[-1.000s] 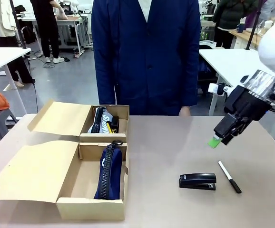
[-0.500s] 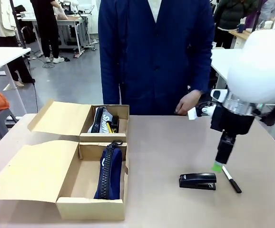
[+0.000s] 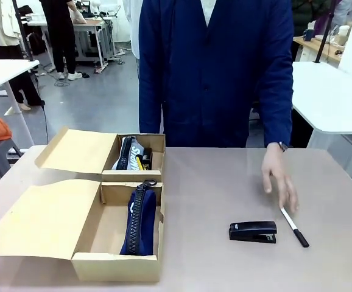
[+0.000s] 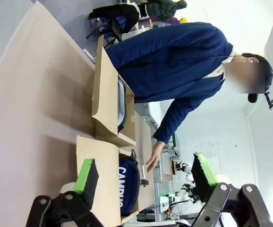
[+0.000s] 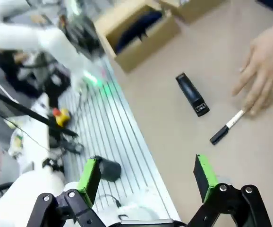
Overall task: Place items inside the box.
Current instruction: Pick up a Pencil pouch or Stapler and place it inside the Mailer Box closest to the robot.
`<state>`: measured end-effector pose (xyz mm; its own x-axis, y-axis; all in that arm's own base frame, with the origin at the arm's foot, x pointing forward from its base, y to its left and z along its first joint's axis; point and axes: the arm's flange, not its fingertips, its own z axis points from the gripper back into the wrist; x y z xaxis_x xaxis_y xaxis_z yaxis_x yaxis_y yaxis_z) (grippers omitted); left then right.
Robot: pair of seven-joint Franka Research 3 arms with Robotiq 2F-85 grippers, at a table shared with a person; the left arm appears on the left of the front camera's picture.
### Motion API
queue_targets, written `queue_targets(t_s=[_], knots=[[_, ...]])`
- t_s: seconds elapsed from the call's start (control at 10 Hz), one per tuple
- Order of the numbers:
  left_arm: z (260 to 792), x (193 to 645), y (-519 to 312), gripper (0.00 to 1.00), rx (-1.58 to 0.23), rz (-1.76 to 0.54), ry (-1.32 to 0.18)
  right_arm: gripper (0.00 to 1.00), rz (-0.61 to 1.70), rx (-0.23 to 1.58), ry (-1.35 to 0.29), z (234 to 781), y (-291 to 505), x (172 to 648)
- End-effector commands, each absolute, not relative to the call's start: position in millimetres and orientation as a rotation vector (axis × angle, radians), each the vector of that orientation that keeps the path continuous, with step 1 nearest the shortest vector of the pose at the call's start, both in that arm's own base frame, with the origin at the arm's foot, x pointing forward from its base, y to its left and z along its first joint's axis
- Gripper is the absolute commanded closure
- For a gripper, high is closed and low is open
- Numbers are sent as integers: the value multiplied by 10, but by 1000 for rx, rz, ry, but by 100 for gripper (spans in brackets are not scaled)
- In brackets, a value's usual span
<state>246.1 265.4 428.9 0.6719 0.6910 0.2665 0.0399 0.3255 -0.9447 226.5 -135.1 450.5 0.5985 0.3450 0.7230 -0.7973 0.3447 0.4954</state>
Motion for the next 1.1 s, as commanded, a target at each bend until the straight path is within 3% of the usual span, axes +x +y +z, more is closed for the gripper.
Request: queue_targets(t_s=[0.0,0.3,0.6,1.0], knots=[[4292,2469,2652,0,-1192,469,-771,0,450,1282,-1084,3587,-1364,1533],[4292,2469,2652,0,-1192,469,-771,0,360,1192,-1145,3222,-1391,1335],[4292,2469,2652,0,-1192,469,-771,0,384,1055,-947,3449,-1148,1680],[4292,2469,2652,0,-1192,469,-771,0,751,866,-578,4085,-124,2739]])
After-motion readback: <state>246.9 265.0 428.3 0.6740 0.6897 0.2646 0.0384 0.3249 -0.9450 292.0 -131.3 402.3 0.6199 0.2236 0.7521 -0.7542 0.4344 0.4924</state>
